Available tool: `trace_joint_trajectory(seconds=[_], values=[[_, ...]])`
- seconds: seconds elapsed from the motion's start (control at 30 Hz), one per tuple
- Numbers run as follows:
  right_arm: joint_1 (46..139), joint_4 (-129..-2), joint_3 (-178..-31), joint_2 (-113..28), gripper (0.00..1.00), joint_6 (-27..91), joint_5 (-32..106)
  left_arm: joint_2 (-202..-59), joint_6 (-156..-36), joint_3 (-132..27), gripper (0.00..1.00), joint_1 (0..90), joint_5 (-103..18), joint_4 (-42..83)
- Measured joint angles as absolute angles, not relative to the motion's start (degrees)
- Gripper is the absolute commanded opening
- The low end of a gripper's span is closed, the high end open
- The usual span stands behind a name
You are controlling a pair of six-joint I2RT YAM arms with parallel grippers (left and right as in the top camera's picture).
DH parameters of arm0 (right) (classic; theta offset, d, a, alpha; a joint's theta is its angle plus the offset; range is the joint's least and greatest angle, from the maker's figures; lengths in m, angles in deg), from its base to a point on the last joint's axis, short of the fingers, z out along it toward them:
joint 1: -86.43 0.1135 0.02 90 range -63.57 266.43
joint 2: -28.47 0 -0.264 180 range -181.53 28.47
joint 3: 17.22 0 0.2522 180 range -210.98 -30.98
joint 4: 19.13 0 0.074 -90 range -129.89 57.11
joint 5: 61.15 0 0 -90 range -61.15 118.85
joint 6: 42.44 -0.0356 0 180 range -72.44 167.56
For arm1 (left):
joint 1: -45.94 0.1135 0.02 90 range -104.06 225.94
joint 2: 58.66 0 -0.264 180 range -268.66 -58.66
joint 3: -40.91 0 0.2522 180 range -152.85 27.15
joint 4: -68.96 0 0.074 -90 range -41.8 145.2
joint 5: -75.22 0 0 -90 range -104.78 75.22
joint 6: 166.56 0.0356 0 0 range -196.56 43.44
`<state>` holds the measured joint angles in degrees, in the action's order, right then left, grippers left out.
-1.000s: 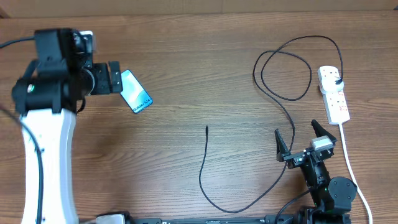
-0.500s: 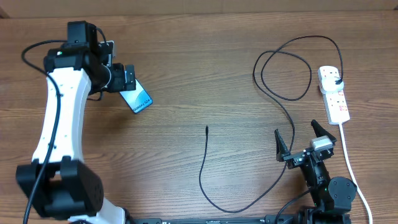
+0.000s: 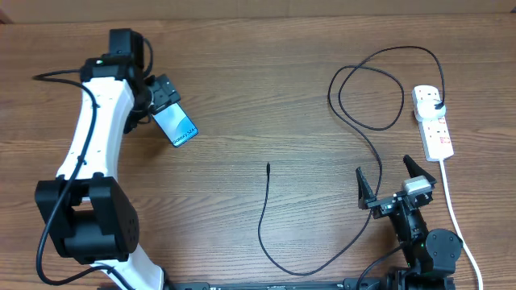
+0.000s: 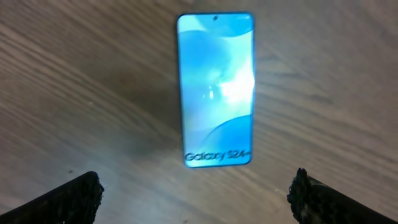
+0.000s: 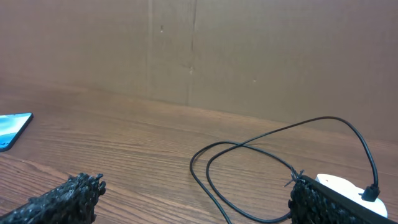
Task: Plug charger to phone and switch on socket
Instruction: 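Move the left gripper over the Galaxy phone and lower toward it, then lower the left gripper onto the phone and close on its sides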
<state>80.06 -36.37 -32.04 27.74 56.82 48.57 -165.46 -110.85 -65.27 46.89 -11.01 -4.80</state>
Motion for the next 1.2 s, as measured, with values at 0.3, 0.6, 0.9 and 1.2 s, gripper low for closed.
trace_joint_trajectory(seconds=[0.3, 0.6, 0.9, 1.2], values=[[80.06, -36.42, -32.04, 27.74, 1.00, 56.84, 48.55, -165.46, -115.48, -65.27, 1.00, 44.05, -8.91, -2.12], [80.06, -36.37, -32.04, 27.74, 1.00, 56.82, 48.57, -165.46, -116.11, -65.27, 1.00, 44.09, -9.08, -1.77], [80.06, -36.42, -32.04, 27.74, 1.00, 56.82, 48.57, -165.46, -121.01, -65.27, 1.00, 44.09, -11.14, 1.14], [80.06, -36.40, -32.04, 27.74, 1.00, 56.82, 48.59, -170.43, -123.09, -68.97, 1.00, 44.20, -13.39, -1.83]])
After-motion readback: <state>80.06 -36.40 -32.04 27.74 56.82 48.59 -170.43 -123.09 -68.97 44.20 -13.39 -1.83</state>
